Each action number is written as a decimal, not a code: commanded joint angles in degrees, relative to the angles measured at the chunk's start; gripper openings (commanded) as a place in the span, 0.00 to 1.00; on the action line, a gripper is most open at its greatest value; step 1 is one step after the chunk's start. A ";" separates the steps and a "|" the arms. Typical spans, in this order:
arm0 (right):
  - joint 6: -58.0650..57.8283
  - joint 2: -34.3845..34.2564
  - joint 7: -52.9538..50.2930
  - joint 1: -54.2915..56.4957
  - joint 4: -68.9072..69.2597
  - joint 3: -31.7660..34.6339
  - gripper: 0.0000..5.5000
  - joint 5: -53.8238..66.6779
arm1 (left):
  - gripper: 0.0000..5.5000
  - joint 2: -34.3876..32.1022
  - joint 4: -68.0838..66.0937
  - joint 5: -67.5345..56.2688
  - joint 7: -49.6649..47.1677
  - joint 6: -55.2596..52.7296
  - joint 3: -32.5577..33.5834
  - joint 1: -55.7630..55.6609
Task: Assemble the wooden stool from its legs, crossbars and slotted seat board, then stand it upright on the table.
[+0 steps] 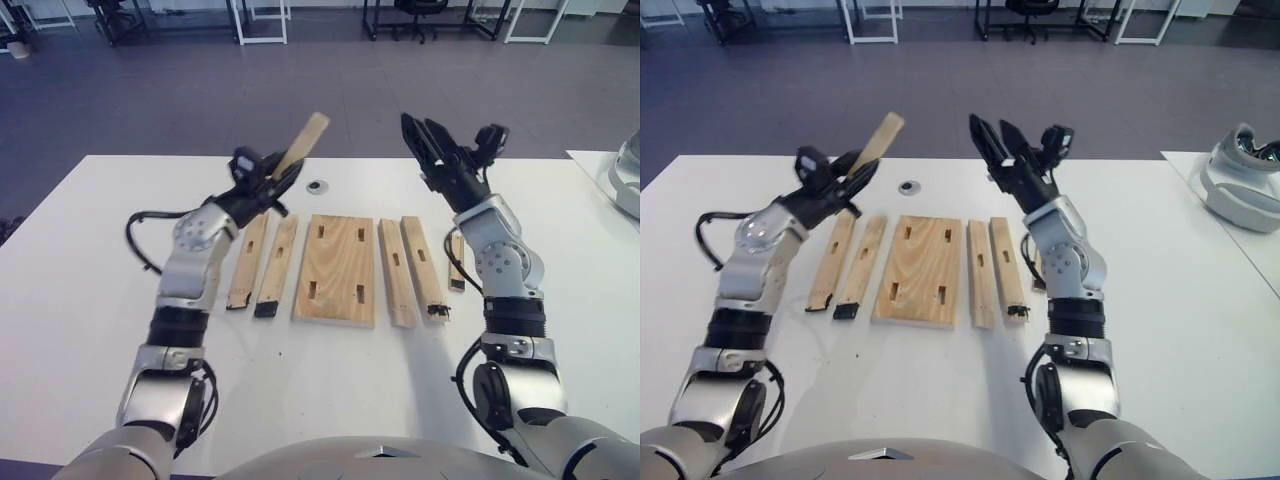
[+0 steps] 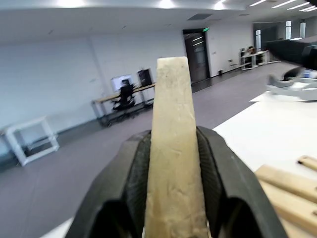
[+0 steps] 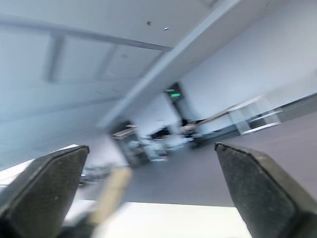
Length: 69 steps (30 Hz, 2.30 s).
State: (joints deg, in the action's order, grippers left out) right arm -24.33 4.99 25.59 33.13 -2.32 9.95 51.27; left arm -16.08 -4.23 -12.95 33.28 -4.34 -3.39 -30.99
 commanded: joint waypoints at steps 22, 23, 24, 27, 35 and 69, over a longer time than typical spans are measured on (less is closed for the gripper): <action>-12.33 -5.78 -12.40 -0.25 7.54 2.65 0.26 10.42 | 0.23 -0.99 6.98 6.47 2.60 1.36 -5.96 -0.88; -12.52 -5.48 -12.08 -0.42 7.27 2.52 0.22 9.98 | 0.23 -0.97 6.99 6.43 2.62 1.38 -5.92 -0.87; -12.66 -5.24 -11.85 -0.58 7.06 2.44 0.18 9.65 | 0.23 -0.97 7.01 6.39 2.64 1.40 -5.90 -0.81; -12.65 -4.93 -11.72 -0.70 6.69 2.65 0.10 9.43 | 0.23 -1.00 6.75 6.22 2.88 1.39 -5.93 -0.44; -0.97 -2.18 -15.24 -15.50 8.25 1.34 0.08 -9.86 | 0.47 -1.72 4.15 5.75 1.48 -0.98 -4.13 6.53; 13.39 4.38 -11.44 -29.20 -6.85 -10.25 0.08 -37.80 | 0.58 -0.88 2.90 9.73 -8.87 0.33 0.18 10.83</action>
State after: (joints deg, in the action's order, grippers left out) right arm -8.09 7.57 12.70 8.37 -1.46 1.11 16.98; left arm -16.43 -1.26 -3.85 24.39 -4.30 -3.23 -20.90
